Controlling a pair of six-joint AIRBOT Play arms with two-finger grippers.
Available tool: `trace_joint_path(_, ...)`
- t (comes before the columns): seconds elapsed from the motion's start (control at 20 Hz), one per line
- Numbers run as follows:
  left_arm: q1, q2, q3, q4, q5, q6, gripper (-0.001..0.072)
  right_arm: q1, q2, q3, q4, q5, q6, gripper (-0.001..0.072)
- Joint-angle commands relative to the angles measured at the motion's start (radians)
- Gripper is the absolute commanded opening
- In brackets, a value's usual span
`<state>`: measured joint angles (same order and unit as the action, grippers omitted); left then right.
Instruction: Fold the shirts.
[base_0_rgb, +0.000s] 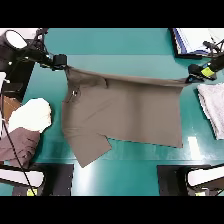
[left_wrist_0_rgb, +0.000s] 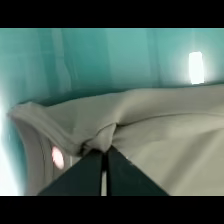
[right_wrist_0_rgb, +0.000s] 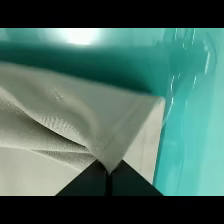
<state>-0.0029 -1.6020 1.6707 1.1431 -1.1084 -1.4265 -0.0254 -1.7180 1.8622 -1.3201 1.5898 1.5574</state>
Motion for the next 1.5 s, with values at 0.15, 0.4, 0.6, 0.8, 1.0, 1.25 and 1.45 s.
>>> trace_joint_path(0.15, 0.039, -0.043, 0.029, 0.009, -0.047, 0.021, 0.0023, 0.005, -0.079, 0.141, -0.011, -0.044, -0.061, 0.0012)
trace_joint_path(0.4, 0.023, -0.043, -0.097, 0.04, -0.18, 0.05, 0.0023, 0.005, 0.089, -0.23, -0.015, -0.14, -0.061, 0.0013)
trace_joint_path(0.6, 0.019, -0.043, -0.239, 0.039, -0.151, 0.042, 0.0028, 0.006, 0.158, -0.437, -0.004, -0.224, -0.058, 0.0017)
trace_joint_path(0.8, 0.024, -0.011, -0.262, 0.04, -0.183, 0.017, 0.0463, -0.029, 0.179, -0.454, 0.102, -0.229, -0.067, 0.0494)
trace_joint_path(1.0, 0.029, 0.211, -0.38, 0.22, -0.264, -0.035, 0.0465, -0.087, 0.361, -0.536, 0.124, -0.14, -0.112, 0.0493)
trace_joint_path(1.25, 0.028, 0.518, -0.818, 0.16, -0.253, -0.067, 0.0466, -0.113, 0.589, -0.743, 0.125, -0.183, -0.113, 0.0492)
trace_joint_path(1.45, 0.028, 0.583, -1.028, 0.082, -0.237, -0.077, 0.0466, -0.107, 0.642, -0.809, 0.126, -0.216, -0.113, 0.0491)
